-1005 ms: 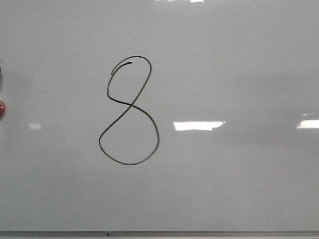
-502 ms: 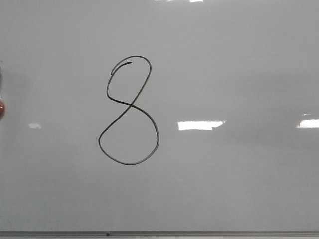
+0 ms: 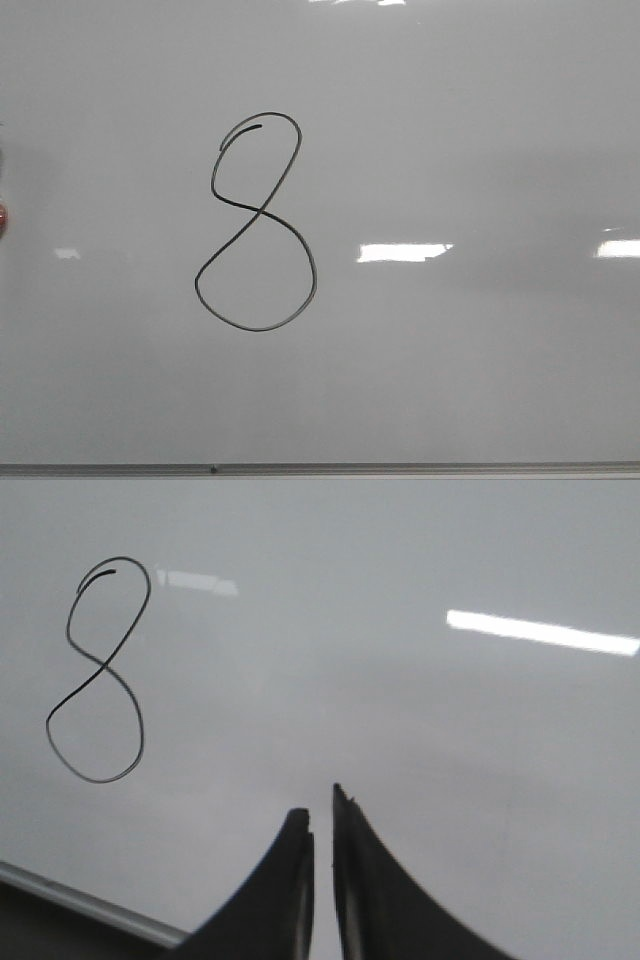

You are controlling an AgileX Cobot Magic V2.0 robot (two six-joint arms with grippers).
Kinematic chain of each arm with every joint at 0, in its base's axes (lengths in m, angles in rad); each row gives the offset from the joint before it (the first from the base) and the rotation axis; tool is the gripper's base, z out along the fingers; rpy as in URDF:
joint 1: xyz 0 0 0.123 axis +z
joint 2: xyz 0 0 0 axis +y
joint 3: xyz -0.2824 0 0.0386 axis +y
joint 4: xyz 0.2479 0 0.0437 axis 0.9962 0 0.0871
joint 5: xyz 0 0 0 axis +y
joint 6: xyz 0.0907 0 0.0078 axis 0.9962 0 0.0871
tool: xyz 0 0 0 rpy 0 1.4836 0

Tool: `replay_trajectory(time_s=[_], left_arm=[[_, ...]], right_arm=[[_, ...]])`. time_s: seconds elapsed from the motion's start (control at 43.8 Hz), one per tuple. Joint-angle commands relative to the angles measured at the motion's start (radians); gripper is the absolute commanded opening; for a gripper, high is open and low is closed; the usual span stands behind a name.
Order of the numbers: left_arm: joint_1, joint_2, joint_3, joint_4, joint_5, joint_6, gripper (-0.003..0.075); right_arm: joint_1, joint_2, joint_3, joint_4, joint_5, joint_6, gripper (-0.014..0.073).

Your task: Write number 8 on whiteboard

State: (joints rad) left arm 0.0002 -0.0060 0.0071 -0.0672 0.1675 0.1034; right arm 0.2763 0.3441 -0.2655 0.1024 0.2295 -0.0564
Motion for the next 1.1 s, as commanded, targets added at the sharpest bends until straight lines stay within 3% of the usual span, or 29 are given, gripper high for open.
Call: replay_trajectory(time_s=[0.0,0.114,0.411,1.073], left_arm=[[0.0,-0.019,0.0,-0.009,-0.089,-0.003,-0.0019],[0.0,-0.019,0.0,-0.009,-0.089,-0.003,-0.0019],[0.0,-0.019,0.0,-0.009,-0.089,-0.003,-0.0019],[0.0,-0.017,0.0,-0.009,-0.089,-0.003,-0.0019]], right_arm=[[-0.055,-0.037,0.029,-0.016,-0.156,0.0,0.0076],[-0.147,-0.127,0.127,-0.016,-0.206,0.0,0.0076],[-0.315,-0.334,0.291,-0.013,-0.088,0.0,0.0076],[-0.325,-0.372,0.29,-0.013,-0.057,0.0,0.0076]])
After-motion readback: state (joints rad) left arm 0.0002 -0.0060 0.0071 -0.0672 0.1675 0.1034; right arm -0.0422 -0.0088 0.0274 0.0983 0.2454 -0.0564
